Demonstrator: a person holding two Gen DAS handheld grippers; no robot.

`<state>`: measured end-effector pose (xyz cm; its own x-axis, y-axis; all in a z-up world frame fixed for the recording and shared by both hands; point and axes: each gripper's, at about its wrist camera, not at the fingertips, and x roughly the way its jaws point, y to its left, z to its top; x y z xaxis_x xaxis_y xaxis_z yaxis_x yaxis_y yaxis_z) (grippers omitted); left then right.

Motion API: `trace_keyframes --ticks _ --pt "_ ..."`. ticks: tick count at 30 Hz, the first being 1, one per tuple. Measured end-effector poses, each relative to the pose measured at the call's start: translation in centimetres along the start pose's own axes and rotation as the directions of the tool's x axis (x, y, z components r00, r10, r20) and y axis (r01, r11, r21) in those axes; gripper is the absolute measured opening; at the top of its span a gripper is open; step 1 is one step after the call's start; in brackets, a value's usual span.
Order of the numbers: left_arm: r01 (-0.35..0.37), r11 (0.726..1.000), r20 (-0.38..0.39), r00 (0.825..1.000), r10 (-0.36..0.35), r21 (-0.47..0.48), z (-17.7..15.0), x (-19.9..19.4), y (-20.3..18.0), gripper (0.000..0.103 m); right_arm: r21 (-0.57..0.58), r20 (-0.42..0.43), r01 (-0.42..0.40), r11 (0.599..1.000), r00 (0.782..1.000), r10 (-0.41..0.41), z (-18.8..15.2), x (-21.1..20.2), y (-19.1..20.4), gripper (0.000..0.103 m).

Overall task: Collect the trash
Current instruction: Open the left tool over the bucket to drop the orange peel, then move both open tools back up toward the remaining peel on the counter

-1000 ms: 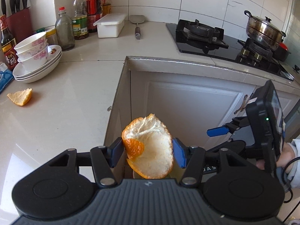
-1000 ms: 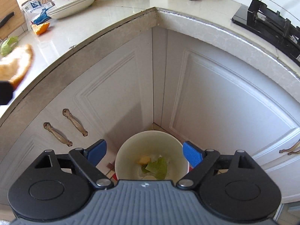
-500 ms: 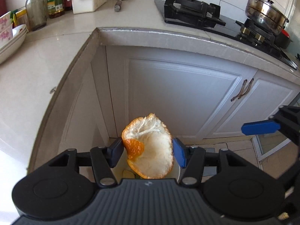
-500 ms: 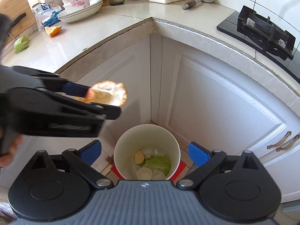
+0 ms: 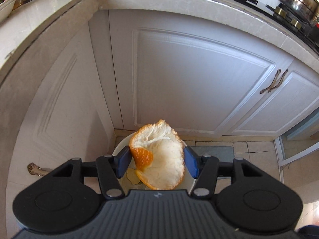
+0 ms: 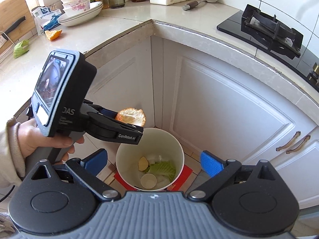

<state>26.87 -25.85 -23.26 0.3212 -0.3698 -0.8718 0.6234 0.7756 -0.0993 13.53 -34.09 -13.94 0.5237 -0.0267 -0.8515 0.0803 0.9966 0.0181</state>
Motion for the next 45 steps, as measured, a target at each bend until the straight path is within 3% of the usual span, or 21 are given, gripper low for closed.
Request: trace_keyframes --ticks 4,5,6,8,20,28,37,45 --pt "-0.013 1.000 -0.012 1.000 0.013 -0.015 0.2 1.5 0.3 0.058 0.011 -0.002 0.009 1.000 1.000 -0.009 -0.1 0.0 -0.3 0.101" --pt "-0.020 1.000 -0.012 1.000 0.020 -0.013 0.3 1.8 0.3 0.067 0.012 -0.003 0.013 1.000 1.000 -0.013 -0.2 0.0 -0.4 0.101" --pt "-0.030 1.000 -0.011 0.999 0.030 -0.009 0.4 2.0 0.2 0.083 0.013 -0.005 0.015 1.000 1.000 -0.015 -0.2 0.0 -0.5 0.101" --pt "-0.036 0.999 0.018 0.999 0.036 -0.008 0.5 2.0 0.3 0.093 0.016 -0.006 0.020 1.000 1.000 -0.020 -0.4 -0.1 -0.5 0.101" --pt "-0.033 0.999 0.081 0.996 0.033 -0.001 1.6 -0.5 -0.1 0.093 0.019 -0.009 0.029 0.999 1.000 -0.029 -0.6 -0.4 -0.8 0.101" --pt "-0.066 0.998 0.201 0.978 0.064 0.004 2.4 -5.9 -0.3 0.096 0.000 0.007 0.016 1.000 1.000 -0.016 0.0 -0.9 -0.6 0.101" --pt "-0.016 0.999 0.236 0.971 0.027 -0.049 2.7 -12.7 1.3 0.097 -0.026 0.040 0.001 1.000 0.999 0.000 1.4 -1.6 0.0 0.101" --pt "-0.112 0.991 0.306 0.943 0.130 -0.075 1.7 -19.3 4.7 0.101 -0.119 0.109 -0.046 0.992 0.992 0.060 5.0 -2.1 2.8 0.103"
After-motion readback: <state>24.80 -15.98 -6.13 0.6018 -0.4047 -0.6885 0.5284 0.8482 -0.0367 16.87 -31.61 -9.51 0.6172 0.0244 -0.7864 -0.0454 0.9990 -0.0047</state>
